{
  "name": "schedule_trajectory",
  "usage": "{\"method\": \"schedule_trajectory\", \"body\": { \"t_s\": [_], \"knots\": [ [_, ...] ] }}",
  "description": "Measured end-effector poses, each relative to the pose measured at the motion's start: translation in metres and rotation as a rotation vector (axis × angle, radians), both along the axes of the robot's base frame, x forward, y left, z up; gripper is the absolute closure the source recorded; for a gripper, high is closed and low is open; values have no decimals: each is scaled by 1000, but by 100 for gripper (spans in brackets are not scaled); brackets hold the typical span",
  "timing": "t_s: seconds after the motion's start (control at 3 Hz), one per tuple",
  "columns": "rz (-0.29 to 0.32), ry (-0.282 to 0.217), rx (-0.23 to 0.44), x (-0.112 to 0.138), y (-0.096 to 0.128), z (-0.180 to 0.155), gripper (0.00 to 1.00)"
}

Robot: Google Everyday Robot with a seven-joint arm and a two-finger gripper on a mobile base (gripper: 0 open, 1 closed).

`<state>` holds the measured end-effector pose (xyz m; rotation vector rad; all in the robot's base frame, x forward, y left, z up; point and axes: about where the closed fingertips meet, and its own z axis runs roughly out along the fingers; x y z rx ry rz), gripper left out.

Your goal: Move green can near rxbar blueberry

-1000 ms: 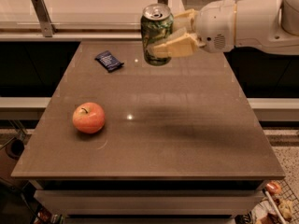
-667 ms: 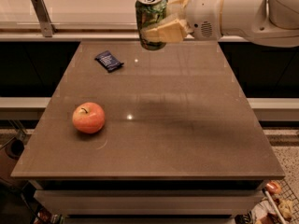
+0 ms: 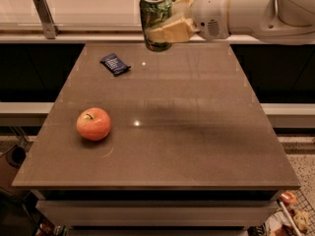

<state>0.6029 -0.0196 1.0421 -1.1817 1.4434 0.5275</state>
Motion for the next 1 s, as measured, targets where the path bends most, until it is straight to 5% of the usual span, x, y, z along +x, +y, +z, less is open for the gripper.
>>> {"method": "schedule_trajectory", "body": {
  "t_s": [1.0],
  "knots": [
    [-91,197,-102,106,2,-51,100]
  ]
}}
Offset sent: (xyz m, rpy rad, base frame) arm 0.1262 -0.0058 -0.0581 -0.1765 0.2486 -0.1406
